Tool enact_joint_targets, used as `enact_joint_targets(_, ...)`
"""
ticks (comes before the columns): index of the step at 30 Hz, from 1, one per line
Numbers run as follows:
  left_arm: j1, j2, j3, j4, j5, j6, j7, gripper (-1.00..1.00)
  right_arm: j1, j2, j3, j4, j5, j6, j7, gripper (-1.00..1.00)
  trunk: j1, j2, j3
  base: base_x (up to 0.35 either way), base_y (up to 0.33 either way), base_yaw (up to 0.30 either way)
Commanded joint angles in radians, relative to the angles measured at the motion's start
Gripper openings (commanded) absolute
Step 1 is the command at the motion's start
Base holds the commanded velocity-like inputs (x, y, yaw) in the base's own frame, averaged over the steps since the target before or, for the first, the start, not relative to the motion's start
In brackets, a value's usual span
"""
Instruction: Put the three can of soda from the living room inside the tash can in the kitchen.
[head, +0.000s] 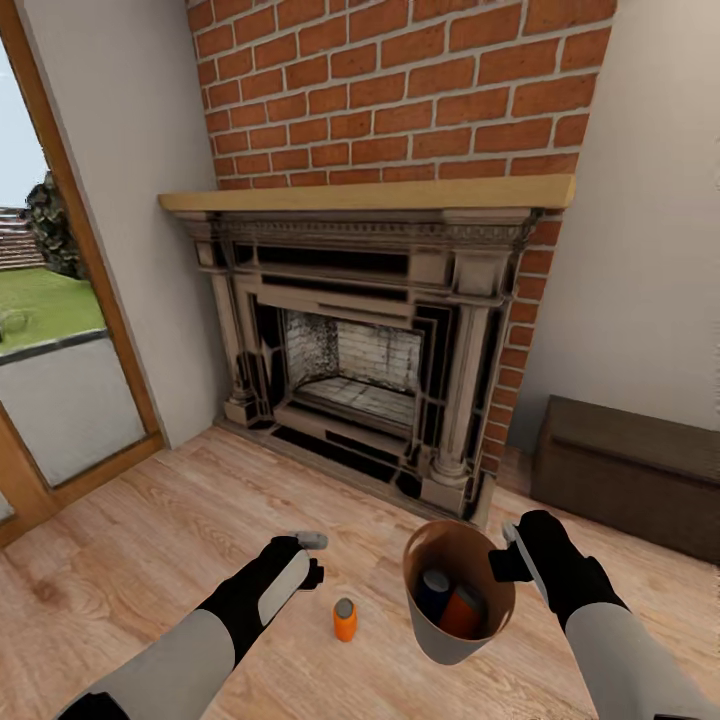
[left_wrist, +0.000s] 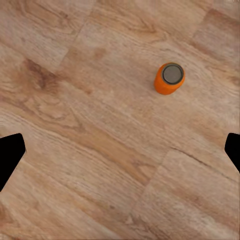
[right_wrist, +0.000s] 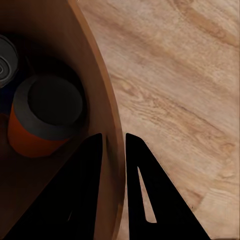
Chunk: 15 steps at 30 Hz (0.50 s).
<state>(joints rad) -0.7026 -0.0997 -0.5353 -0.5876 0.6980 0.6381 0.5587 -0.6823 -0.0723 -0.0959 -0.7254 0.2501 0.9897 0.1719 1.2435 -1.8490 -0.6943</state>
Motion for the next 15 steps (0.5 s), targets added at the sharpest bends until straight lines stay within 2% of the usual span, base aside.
enact_joint_targets(1, 0.0, 0.0, 0.0, 0.0, 0.0, 0.0, 0.0, 1.0, 0.0, 0.0, -0.001, 0.0, -0.021, 0.001, 0.006, -1.0, 0.0, 0.0, 0.001, 0.08, 0.334, -0.235)
enact_joint_targets(10, 0.0, 0.0, 0.0, 0.0, 0.0, 0.0, 0.0, 1.0, 0.0, 0.0, -0.001, -0.003, -0.021, 0.002, 0.009, -1.0, 0.0, 0.0, 0.012, 0.053, 0.334, -0.218)
enact_joint_targets(15, 0.0, 0.0, 0.0, 0.0, 0.0, 0.0, 0.0, 1.0, 0.0, -0.003, 0.0, -0.003, -0.02, 0.003, 0.047, -1.0, 0.0, 0.0, 0.018, 0.007, 0.334, -0.208)
